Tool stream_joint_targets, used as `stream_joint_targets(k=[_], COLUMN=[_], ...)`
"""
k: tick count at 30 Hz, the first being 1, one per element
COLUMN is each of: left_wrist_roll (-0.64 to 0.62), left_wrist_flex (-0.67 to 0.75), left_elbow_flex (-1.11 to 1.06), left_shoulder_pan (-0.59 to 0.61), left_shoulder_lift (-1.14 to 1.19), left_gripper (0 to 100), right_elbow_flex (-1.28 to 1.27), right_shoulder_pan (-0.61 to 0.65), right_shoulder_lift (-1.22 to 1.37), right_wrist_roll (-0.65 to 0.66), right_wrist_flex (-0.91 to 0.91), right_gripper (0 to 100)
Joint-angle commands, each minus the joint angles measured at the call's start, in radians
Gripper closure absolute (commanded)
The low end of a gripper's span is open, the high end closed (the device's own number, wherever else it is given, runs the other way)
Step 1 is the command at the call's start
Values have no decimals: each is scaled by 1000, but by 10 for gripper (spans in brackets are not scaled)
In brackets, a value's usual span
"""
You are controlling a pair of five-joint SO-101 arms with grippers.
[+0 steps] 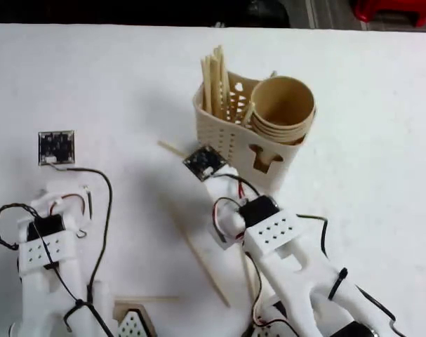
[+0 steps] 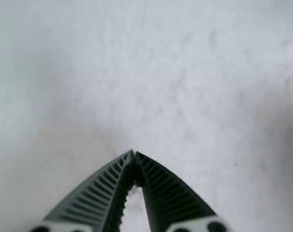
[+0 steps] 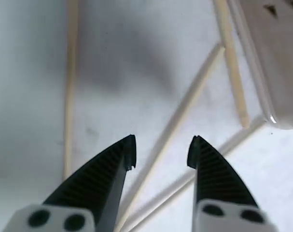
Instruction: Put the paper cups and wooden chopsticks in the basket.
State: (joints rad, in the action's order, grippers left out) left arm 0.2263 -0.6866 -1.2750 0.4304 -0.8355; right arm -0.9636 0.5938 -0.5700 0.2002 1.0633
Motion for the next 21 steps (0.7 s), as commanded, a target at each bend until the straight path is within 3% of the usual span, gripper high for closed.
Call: stream_joint_targets(k=[1, 7, 15, 21], left_wrist_roll=[12, 12, 12, 12], left_wrist_flex=[21, 21, 21, 23], left_elbow_flex=[2, -6, -6, -6], left_shoulder_pan=[10, 10, 10, 10], left_shoulder_lift=[-25, -30, -30, -30], left_gripper=[977, 977, 977, 977], right_elbow_flex=[5, 61, 210, 210], right_shoulder_pan=[5, -44, -108, -45], right_shoulder_lift=[16, 263, 515, 581], right_wrist_roll=[11, 11, 12, 18], right_wrist_flex=[-51, -174, -173, -171], right_gripper=[815, 815, 817, 980])
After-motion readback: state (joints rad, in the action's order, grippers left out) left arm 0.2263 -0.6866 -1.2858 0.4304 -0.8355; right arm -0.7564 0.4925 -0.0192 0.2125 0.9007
